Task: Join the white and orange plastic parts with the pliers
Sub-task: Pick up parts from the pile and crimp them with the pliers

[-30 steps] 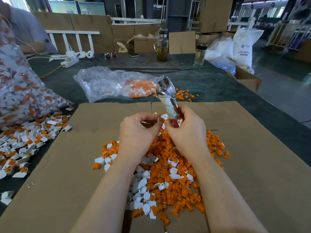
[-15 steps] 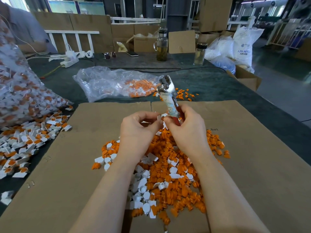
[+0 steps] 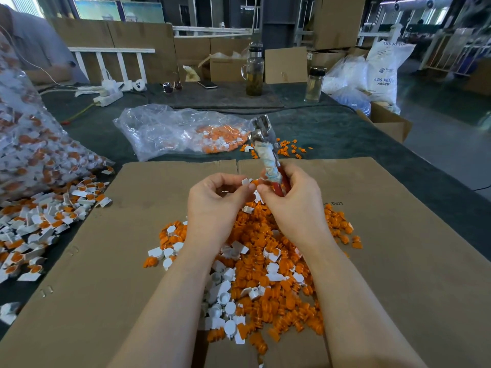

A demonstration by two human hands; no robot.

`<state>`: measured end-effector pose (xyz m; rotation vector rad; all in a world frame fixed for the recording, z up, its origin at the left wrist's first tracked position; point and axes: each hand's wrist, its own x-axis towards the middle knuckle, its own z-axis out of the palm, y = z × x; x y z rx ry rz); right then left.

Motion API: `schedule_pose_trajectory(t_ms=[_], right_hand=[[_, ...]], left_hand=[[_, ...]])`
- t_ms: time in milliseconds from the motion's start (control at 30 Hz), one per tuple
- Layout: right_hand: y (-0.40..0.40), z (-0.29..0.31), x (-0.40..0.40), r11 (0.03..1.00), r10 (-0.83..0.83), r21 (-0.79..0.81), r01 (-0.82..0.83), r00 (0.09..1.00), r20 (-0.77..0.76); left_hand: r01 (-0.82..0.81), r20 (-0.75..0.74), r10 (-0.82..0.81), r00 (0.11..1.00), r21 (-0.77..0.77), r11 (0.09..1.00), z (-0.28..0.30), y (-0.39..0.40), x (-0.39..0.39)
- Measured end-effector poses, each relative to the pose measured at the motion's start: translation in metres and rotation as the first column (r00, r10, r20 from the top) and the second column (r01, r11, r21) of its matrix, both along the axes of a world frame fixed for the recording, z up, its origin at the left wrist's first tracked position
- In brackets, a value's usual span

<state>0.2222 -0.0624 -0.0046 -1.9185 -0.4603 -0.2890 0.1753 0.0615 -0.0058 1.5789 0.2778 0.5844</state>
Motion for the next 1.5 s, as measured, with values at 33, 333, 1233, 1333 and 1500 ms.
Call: schedule_pose_trajectory(t_ms=[33, 333, 1233, 1333, 1500], right_hand=[[0.000, 0.000, 0.000, 1.000, 0.004, 0.001, -0.004, 1.000, -0.003], [-0.005, 0.000, 0.002, 0.998, 0.057, 0.030, -0.055, 0.996, -0.065], [-0.020, 0.011, -0.001, 0.943, 0.280, -0.128, -0.308, 0.939, -0.198], [-0.023, 0.012, -0.001, 0.903, 0.321, -0.202, -0.380, 0.907, -0.272], [-0.023, 0.012, -0.002, 0.873, 0.356, -0.231, -0.429, 0.885, -0.300]], left_hand=[[-0.006, -0.001, 0.006, 1.000, 0.002, 1.000, 0.000, 0.000, 0.000], [-0.003, 0.054, 0.006, 0.999, -0.070, 0.998, 0.000, 0.006, 0.000], [0.030, 0.183, 0.008, 0.983, -0.203, 0.979, -0.002, 0.012, 0.002], [0.050, 0.209, 0.007, 0.978, -0.264, 0.963, -0.003, 0.019, 0.003], [0.084, 0.234, -0.021, 0.972, -0.265, 0.960, -0.004, 0.026, 0.002]])
